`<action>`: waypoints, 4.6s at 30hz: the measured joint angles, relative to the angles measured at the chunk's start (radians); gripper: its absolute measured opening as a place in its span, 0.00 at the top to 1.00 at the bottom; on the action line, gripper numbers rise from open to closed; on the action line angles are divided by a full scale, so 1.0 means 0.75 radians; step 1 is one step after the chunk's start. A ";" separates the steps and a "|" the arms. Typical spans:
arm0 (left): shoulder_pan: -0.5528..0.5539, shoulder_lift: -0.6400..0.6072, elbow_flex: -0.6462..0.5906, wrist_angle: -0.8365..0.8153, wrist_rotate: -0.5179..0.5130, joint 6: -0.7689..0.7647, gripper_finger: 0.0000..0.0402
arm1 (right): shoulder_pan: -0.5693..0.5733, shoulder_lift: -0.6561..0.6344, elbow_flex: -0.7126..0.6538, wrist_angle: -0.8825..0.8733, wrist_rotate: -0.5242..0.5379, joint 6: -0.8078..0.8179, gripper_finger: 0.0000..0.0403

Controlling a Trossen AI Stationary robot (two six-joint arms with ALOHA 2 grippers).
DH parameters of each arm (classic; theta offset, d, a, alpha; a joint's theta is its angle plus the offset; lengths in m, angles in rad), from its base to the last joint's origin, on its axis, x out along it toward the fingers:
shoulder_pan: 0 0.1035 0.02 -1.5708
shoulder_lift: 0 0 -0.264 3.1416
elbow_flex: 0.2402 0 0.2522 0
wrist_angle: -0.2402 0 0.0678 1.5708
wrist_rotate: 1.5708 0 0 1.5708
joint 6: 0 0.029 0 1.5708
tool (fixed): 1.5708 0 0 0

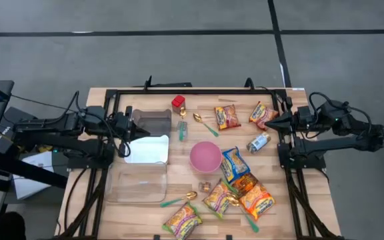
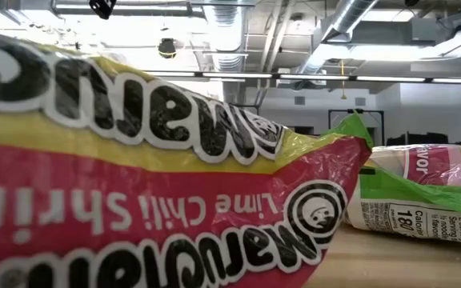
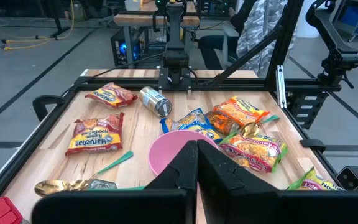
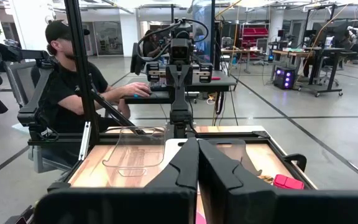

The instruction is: Pick & Place Food Item

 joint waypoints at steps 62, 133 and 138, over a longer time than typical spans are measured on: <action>0.000 0.000 0.000 0.000 -0.001 0.000 1.00 | -0.013 0.001 0.000 0.125 0.083 -0.032 1.00; 0.141 0.378 0.000 0.988 -0.550 0.729 0.56 | -0.037 0.340 0.350 0.144 -0.139 0.212 0.47; 0.252 0.445 0.000 1.108 -0.382 0.729 0.54 | -0.037 0.340 0.350 0.143 -0.139 0.208 0.47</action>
